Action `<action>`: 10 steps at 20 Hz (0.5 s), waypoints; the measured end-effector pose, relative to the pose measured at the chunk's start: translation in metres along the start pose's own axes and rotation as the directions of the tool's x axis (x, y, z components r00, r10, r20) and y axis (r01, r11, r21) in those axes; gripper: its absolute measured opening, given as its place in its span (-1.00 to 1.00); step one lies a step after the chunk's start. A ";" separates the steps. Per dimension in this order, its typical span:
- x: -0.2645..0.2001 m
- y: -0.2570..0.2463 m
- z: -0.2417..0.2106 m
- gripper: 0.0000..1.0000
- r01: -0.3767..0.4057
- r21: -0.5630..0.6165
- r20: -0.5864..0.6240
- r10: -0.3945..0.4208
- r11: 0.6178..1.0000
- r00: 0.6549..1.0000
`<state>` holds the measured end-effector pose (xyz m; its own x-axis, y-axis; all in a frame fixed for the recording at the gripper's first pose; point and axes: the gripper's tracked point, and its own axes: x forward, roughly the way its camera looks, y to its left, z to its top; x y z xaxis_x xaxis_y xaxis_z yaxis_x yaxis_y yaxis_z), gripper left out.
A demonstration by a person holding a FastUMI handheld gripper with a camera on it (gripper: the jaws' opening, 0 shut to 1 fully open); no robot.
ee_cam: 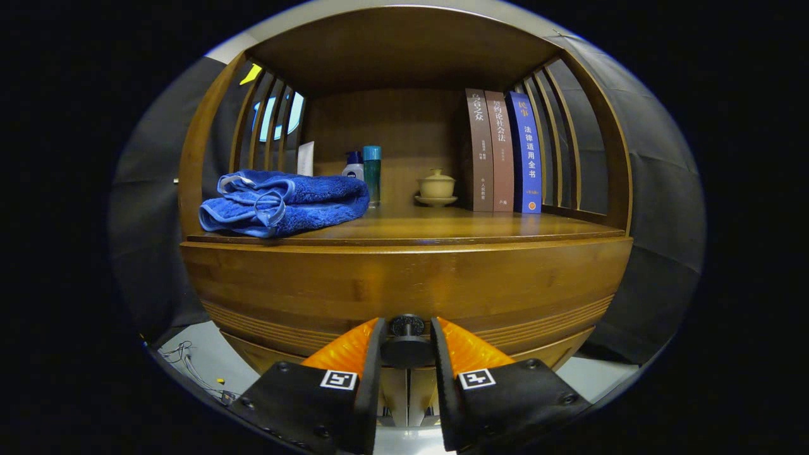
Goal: Pull open the drawer, take out the items inside it, and place them on the countertop above the cabinet.
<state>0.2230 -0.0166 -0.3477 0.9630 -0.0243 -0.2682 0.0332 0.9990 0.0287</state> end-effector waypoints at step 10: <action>-0.049 -0.002 -0.007 -0.48 -0.019 0.014 -0.017 0.020 1.000 1.000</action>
<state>0.1738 -0.0175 -0.3413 0.9588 -0.0041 -0.2842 0.0184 0.9987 0.0477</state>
